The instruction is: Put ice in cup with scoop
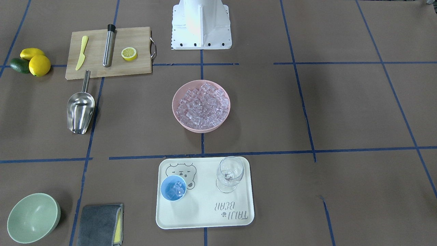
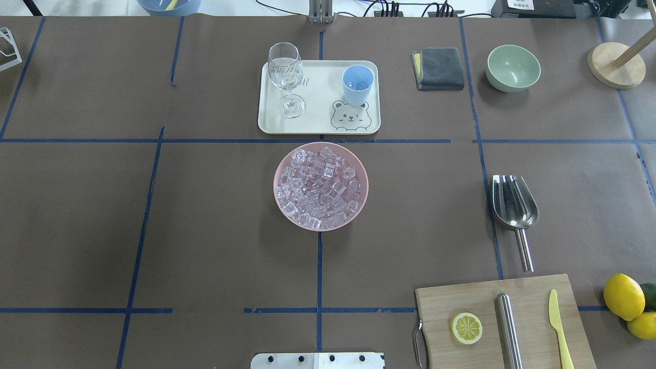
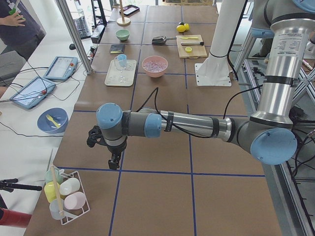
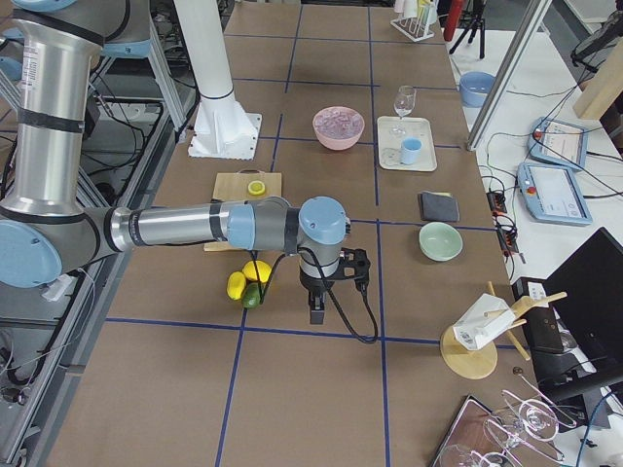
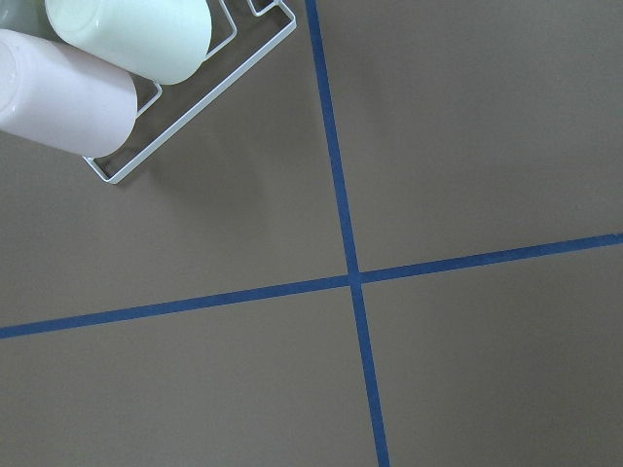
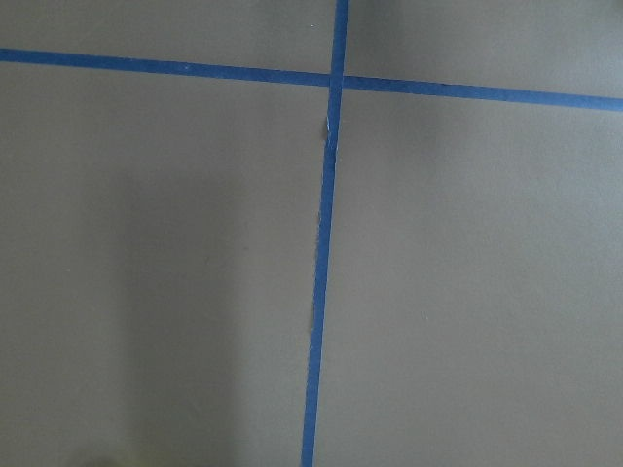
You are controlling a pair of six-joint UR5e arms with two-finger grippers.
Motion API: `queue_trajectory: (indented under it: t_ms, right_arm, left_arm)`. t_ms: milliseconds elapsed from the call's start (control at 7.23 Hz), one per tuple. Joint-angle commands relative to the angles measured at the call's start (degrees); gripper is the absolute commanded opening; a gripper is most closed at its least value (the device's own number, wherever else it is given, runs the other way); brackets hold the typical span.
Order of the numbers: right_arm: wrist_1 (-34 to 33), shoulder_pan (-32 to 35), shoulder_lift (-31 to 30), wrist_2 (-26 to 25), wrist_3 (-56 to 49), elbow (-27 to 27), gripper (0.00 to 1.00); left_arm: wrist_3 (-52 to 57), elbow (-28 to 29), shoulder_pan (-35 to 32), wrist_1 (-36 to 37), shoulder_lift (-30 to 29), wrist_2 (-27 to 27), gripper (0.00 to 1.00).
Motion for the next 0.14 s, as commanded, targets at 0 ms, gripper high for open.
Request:
queue_trajectory:
  t_ms: [0]
  right_arm:
    - [0.09, 0.0, 0.09, 0.0, 0.0, 0.0, 1.0]
  left_arm:
    - [-0.08, 0.0, 0.0, 0.0, 0.0, 0.0, 1.0]
